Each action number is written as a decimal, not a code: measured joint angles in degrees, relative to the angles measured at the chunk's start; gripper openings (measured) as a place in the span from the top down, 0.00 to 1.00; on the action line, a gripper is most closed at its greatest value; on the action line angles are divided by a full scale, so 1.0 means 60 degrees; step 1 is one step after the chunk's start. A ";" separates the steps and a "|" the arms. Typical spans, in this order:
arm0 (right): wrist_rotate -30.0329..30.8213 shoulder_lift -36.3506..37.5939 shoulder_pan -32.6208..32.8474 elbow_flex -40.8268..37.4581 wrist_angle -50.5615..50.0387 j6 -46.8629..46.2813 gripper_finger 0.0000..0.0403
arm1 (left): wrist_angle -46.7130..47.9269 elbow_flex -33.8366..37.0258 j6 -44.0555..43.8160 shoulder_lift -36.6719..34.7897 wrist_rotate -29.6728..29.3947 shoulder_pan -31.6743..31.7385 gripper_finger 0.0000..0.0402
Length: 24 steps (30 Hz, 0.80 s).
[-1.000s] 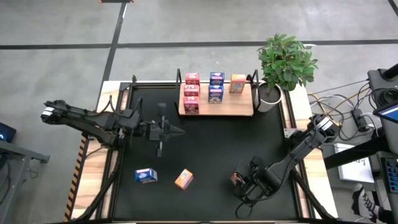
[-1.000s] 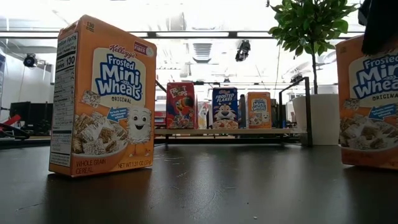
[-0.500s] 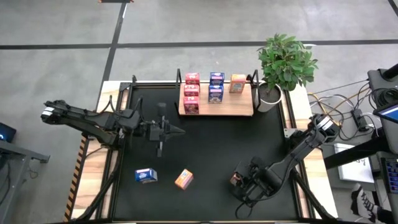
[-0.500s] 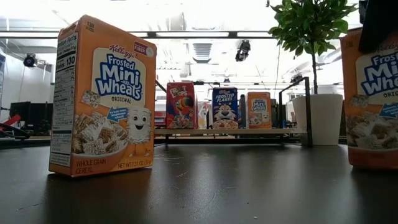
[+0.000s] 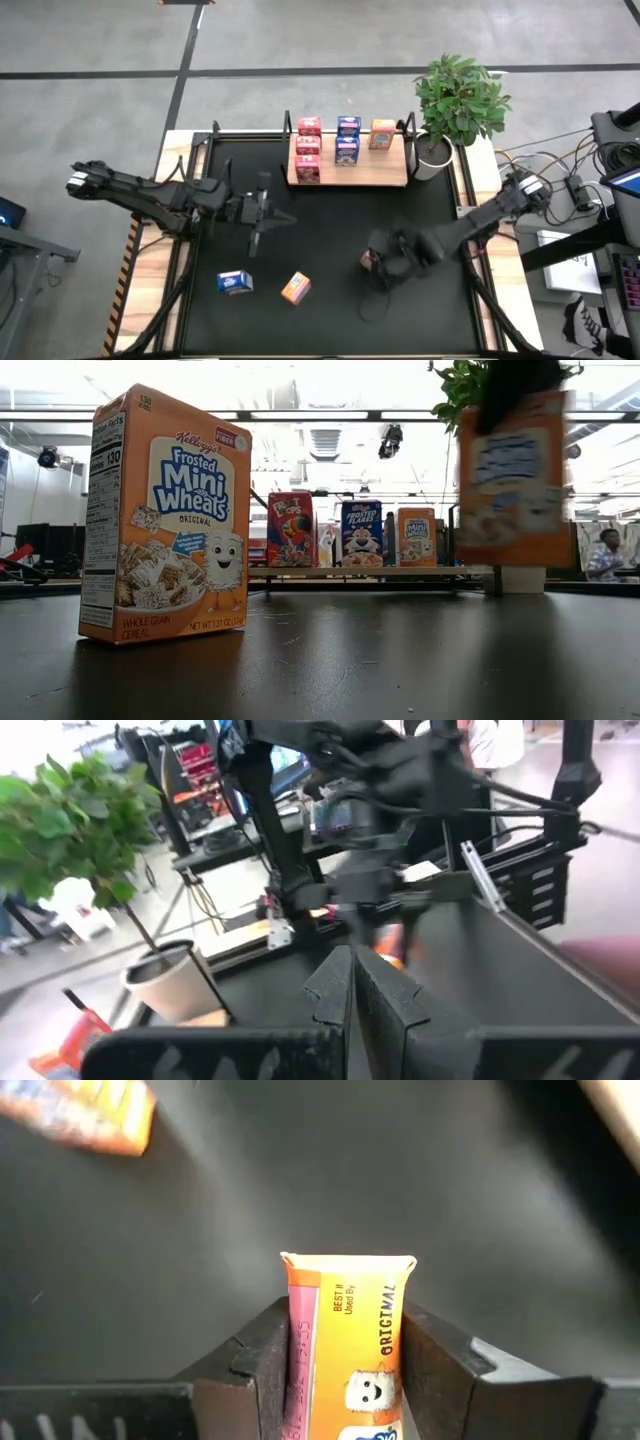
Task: Stack cereal on shelf
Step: Put the right orange cereal box aligned with the other orange cereal box on the shelf
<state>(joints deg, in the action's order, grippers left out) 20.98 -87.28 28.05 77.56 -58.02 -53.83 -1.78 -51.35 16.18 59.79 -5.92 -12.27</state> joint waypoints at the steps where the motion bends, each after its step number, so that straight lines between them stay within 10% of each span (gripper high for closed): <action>1: 0.0017 0.0122 -0.0304 0.0000 0.0007 0.0413 0.63 | 0.0011 0.0022 -0.0156 0.0000 0.0003 -0.0015 1.00; 16: -0.0001 0.0957 -0.6269 0.0007 0.0028 0.7262 0.64 | -0.0139 0.0295 -0.1328 0.0004 0.0009 -0.0414 1.00; 24: -0.0529 0.0954 -0.7314 0.0004 0.0302 0.8470 0.64 | -0.0142 0.0295 -0.1336 0.0004 0.0001 -0.0499 1.00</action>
<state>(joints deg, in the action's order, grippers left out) 17.80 -81.56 -15.83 77.58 -56.20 -3.01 -2.63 -49.58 8.16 59.81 -5.91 -15.27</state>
